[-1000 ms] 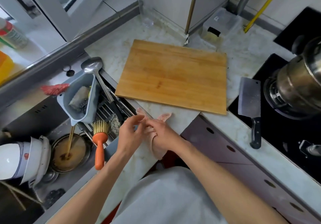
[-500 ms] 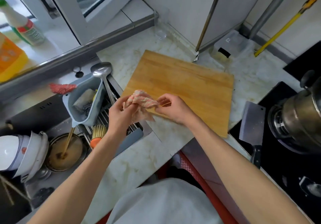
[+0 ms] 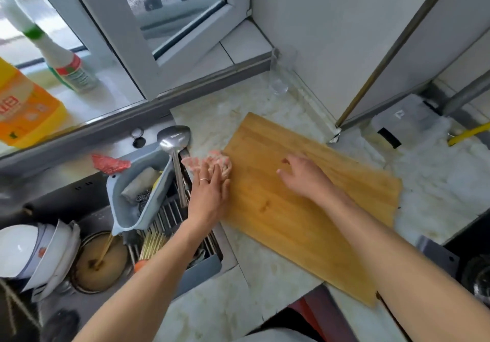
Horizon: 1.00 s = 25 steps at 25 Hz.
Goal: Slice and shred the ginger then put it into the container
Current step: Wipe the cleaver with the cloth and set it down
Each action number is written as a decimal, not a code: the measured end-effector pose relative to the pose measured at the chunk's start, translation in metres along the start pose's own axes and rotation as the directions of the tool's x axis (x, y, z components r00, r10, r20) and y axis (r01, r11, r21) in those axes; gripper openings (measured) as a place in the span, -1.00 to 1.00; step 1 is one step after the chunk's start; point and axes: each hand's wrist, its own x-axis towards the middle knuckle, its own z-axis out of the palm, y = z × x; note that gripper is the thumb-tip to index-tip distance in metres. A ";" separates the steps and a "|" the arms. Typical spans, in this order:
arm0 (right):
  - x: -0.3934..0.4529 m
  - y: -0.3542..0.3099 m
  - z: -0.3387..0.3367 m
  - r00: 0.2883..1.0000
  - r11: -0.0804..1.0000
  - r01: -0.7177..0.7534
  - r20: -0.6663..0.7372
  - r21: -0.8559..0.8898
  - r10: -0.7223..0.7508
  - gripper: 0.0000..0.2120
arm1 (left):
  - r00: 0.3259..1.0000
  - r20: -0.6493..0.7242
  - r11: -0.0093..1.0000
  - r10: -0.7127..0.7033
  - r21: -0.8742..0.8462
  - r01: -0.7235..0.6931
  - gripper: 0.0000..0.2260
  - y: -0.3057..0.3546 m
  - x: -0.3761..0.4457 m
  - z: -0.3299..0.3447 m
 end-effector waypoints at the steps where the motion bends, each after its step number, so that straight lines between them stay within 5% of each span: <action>1: 0.012 0.000 -0.001 0.999 0.996 0.030 0.033 -0.080 -0.028 -0.47 | 1.000 -0.011 0.998 -0.009 -0.065 0.008 -0.55 -0.003 0.006 -0.003; 5: 0.046 -0.011 0.015 0.975 0.931 0.129 0.217 -0.342 -0.055 -0.23 | 0.991 -0.087 0.975 -0.098 -0.206 0.078 -0.64 -0.010 0.040 -0.008; 9: 0.054 -0.012 0.023 0.971 0.903 0.134 0.235 -0.408 -0.037 -0.18 | 0.996 -0.071 0.984 -0.045 -0.175 0.032 -0.70 0.041 0.130 -0.001; 15: 0.063 -0.008 0.015 0.963 0.883 0.168 0.266 -0.439 -0.051 -0.15 | 0.998 -0.044 0.990 0.035 0.135 -0.029 -0.73 0.028 0.151 -0.008; 19: 0.063 -0.007 0.018 0.962 0.868 0.186 0.266 -0.460 -0.065 -0.14 | 0.995 -0.095 0.999 0.006 0.048 -0.001 -0.86 -0.006 0.085 -0.021; 25: 0.052 0.036 -0.020 0.959 0.904 0.235 0.236 -0.357 -0.156 -0.22 | 0.998 -0.058 0.997 0.036 0.069 -0.032 -0.75 0.063 0.191 -0.022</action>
